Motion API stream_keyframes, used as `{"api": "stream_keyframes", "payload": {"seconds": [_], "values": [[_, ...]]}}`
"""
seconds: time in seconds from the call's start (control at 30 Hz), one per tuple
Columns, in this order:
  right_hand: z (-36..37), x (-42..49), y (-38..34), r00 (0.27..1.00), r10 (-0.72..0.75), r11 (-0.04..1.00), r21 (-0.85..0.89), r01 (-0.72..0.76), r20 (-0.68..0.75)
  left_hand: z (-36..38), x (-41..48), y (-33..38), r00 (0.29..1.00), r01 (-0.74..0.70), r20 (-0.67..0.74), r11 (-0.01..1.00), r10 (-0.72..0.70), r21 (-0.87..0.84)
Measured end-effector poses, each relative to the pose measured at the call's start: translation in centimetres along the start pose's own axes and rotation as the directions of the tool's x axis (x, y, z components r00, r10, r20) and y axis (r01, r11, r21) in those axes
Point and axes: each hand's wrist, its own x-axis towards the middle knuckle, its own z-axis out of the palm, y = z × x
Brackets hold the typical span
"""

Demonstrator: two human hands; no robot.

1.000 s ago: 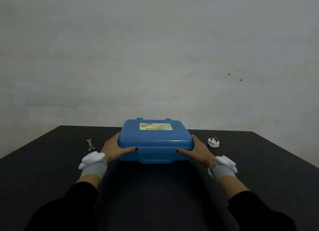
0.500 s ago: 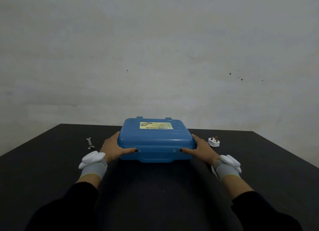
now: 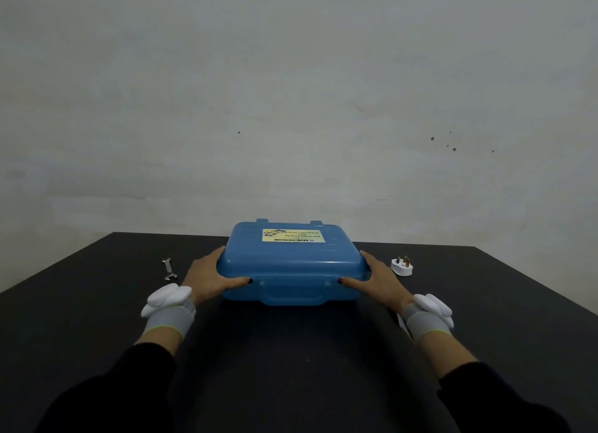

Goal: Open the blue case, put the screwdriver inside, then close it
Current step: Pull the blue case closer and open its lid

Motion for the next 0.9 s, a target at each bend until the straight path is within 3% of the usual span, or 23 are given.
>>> {"api": "stream_keyframes", "payload": {"seconds": [0.4, 0.63, 0.9], "values": [[-0.6, 0.7, -0.7, 0.988, -0.053, 0.995, 0.075, 0.065, -0.142, -0.6, 1.2, 0.8, 0.985, -0.060, -0.166, 0.998, 0.054, -0.033], [-1.1, 2.3, -1.8, 0.944, -0.093, 0.968, 0.192, 0.159, -0.316, -0.9, 2.5, 1.9, 0.936, -0.186, -0.333, 0.965, 0.116, -0.185], [-1.3, 6.1, -2.5, 0.860, -0.120, 0.940, 0.221, 0.258, -0.495, -0.9, 6.1, 2.9, 0.851, -0.291, -0.503, 0.932, 0.150, -0.215]]}}
